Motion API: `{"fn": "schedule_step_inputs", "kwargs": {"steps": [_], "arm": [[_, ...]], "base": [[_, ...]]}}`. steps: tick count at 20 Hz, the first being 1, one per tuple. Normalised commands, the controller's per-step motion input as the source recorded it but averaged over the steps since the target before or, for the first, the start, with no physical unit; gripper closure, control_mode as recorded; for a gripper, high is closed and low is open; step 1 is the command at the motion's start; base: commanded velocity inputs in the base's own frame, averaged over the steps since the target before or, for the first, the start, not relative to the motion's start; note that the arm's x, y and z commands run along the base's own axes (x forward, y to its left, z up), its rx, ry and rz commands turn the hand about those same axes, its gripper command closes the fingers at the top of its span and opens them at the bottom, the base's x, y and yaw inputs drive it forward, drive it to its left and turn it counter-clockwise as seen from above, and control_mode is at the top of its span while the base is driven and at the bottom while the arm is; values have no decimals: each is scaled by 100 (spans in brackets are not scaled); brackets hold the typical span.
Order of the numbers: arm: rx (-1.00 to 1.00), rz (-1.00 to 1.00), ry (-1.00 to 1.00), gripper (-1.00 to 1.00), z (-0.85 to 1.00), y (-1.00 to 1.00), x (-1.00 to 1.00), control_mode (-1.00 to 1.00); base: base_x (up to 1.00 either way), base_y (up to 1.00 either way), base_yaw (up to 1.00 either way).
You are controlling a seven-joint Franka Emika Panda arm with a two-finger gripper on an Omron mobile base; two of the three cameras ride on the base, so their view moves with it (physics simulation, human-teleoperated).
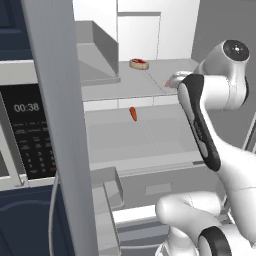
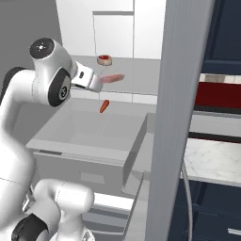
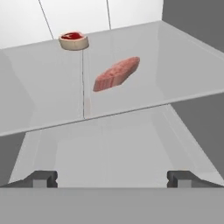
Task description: Transport the steak and potato to the fridge. Place the steak on the rack containing meat and place the potato on the rack containing the vegetable, ensuring meats and vegetables are on different racks.
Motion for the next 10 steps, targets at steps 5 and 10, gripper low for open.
{"fn": "schedule_step_inputs", "kwargs": {"steps": [5,10], "arm": [[-2,3,1,-100,0,7,-99,-100],[-3,6,0,-100,0,5,-77,-100]], "base": [[0,0,0],[0,0,0]]}}
